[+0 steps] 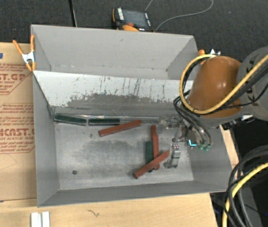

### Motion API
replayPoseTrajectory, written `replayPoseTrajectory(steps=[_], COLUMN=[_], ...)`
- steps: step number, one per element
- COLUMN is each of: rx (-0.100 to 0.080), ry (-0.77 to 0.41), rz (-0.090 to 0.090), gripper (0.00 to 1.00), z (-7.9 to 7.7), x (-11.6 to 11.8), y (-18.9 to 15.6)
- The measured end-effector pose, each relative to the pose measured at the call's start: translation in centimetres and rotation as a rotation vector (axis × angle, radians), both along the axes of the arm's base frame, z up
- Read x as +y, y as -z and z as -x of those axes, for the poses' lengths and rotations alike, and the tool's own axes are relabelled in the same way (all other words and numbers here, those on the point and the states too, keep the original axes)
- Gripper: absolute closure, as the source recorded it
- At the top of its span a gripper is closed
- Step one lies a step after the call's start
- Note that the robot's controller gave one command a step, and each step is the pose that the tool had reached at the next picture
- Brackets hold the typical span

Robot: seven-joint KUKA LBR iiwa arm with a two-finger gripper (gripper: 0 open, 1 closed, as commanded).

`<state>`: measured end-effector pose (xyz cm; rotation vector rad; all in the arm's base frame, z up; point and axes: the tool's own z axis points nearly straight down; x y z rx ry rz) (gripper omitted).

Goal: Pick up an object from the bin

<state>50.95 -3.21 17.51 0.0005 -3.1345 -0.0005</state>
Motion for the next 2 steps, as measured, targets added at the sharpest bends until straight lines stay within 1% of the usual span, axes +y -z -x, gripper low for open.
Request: replayPoseTrajectory(steps=[1,2], rx=[-0.01,-0.017], ry=[-0.456,-0.455], rz=[-0.002,0.001], gripper=[0.0,1.0], z=[-1.95,-2.24], x=[-2.22,-2.29], y=[10.57,10.16])
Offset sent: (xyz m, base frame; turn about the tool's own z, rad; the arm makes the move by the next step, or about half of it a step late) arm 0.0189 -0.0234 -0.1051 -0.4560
